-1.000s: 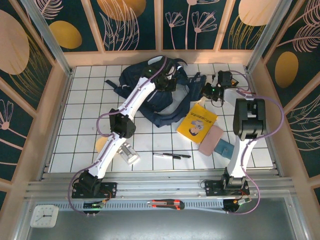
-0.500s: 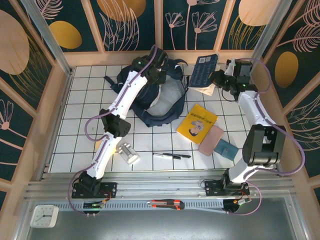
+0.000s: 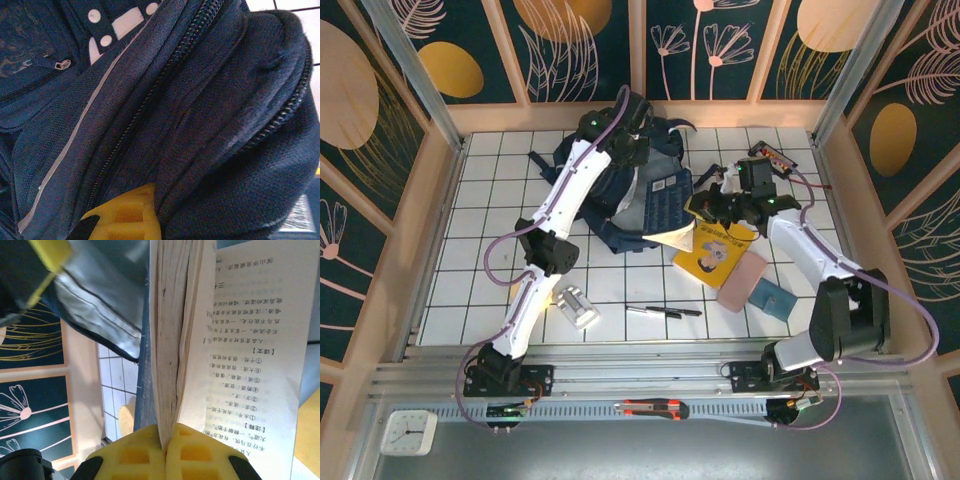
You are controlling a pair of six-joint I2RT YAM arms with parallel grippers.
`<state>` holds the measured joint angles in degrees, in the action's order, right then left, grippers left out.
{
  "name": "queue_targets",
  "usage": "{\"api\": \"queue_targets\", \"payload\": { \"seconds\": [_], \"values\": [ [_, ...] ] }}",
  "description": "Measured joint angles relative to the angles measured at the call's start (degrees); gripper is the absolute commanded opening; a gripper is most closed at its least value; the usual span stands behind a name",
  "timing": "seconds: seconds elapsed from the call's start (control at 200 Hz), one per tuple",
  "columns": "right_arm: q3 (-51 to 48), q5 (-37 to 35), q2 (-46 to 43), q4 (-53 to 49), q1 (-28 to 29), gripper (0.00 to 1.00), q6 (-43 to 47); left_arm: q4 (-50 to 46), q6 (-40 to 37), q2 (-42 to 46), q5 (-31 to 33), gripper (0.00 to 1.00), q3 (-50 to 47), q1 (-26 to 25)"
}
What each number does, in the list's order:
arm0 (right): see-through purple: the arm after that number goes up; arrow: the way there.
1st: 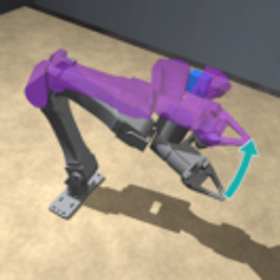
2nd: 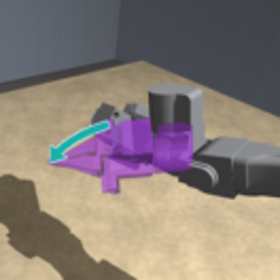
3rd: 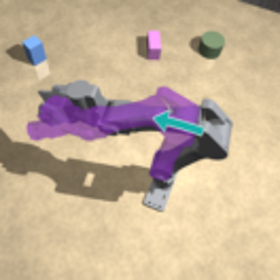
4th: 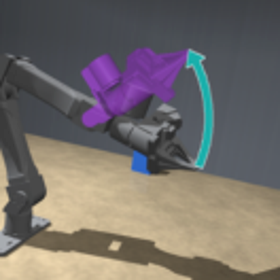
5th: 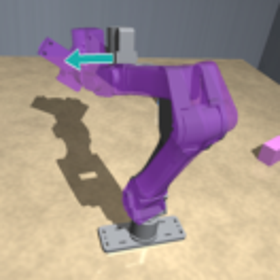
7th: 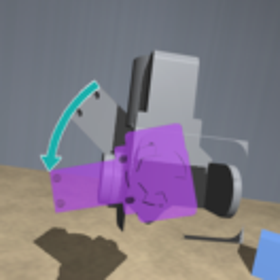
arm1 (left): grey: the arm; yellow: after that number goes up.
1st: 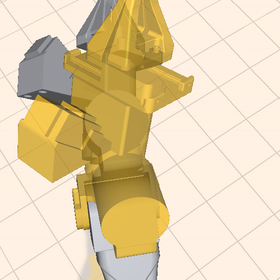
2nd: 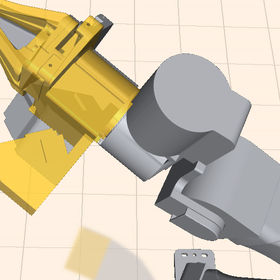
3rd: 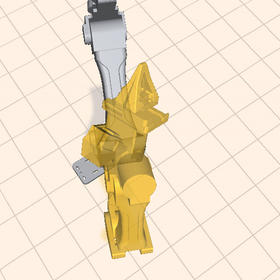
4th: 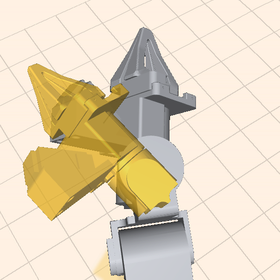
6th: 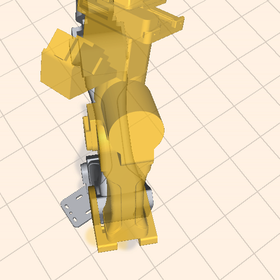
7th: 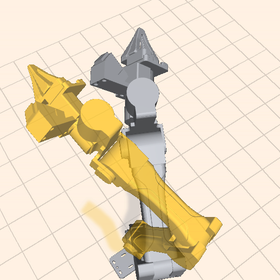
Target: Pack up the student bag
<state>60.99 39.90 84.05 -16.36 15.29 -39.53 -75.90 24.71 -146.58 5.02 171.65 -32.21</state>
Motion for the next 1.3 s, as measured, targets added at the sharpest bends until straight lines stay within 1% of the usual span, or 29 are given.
{"api": "queue_targets", "payload": {
  "seconds": [0.095,0.185,0.35,0.49,0.495,0.5,0.505,0.565,0.606,0.631,0.636,0.676,0.711,0.766,0.781,0.796,0.926,1.051,1.121,1.201,1.301],
  "values": [
    [0.3,0.7,4.4,3.6,0.5,0.0,-2.0,-0.4,0.0,0.5,-0.2,0.0,0.0,-0.3],
    [2.8,0.7,10.6,6.8,0.7,0.0,-4.2,-0.8,0.0,0.7,-0.3,0.0,0.0,-0.7],
    [14.0,-0.7,24.7,13.7,1.7,0.0,-7.4,-1.8,0.0,0.9,-0.9,0.0,0.0,-2.1],
    [21.2,-2.9,33.5,21.8,3.4,0.0,-11.7,-1.9,0.4,1.4,-2.4,0.0,0.0,-2.4],
    [21.4,-2.9,33.7,21.9,3.4,0.02,-11.8,-1.9,0.4,1.4,-2.4,0.0,0.0,-2.4],
    [21.7,-3.1,34.1,22.3,3.5,0.07,-11.9,-1.9,0.4,1.4,-2.5,0.0,0.0,-2.4],
    [21.9,-3.2,34.3,22.5,3.6,0.07,-12.0,-1.9,0.4,1.4,-2.5,0.0,0.0,-2.4],
    [25.8,-3.9,38.3,24.3,4.8,0.35,-13.5,-2.0,0.4,1.6,-2.5,0.0,0.0,-2.4],
    [28.0,-4.2,40.7,25.1,5.6,0.5,-14.1,-2.0,0.4,1.6,-2.3,0.0,0.0,-2.4],
    [28.9,-4.3,41.6,25.4,6.1,0.54,-14.4,-2.1,0.4,1.6,-2.0,0.0,0.0,-2.4],
    [29.1,-4.4,41.9,25.5,6.3,0.57,-14.4,-2.1,0.4,1.6,-1.9,0.0,0.0,-2.4],
    [29.4,-4.7,42.3,25.6,7.0,0.62,-14.7,-2.4,0.4,1.6,-1.4,0.0,0.0,-2.4],
    [29.3,-5.0,42.3,25.1,7.5,0.69,-14.6,-2.8,0.4,1.6,-0.4,0.0,0.0,-2.4],
    [29.0,-5.7,41.5,24.1,8.0,0.83,-13.9,-3.3,0.3,1.6,0.9,0.0,0.0,-2.4],
    [28.8,-5.7,41.2,23.6,8.1,0.85,-13.4,-3.4,0.2,1.6,1.2,0.0,0.0,-2.4],
    [28.3,-6.1,40.6,23.1,8.1,0.86,-13.5,-3.5,0.2,1.6,1.5,0.0,0.0,-2.4],
    [21.1,-7.7,31.3,16.6,7.5,0.86,-9.0,-3.8,0.2,1.6,2.9,0.0,0.0,-2.2],
    [13.9,-11.3,17.6,8.3,6.2,0.86,-3.9,-3.8,0.2,1.4,2.9,0.0,0.0,-2.2],
    [10.4,-13.6,9.8,4.0,4.9,0.88,-1.3,-3.7,0.2,1.1,2.6,0.0,0.0,-2.2],
    [7.0,-15.8,2.6,-1.0,1.4,0.88,1.4,-3.5,0.2,0.6,1.7,0.0,0.0,-2.2],
    [2.2,-18.2,-1.6,-5.9,-6.8,0.87,5.4,-2.8,0.1,-0.4,0.6,0.0,0.0,-2.3]
  ]
}}
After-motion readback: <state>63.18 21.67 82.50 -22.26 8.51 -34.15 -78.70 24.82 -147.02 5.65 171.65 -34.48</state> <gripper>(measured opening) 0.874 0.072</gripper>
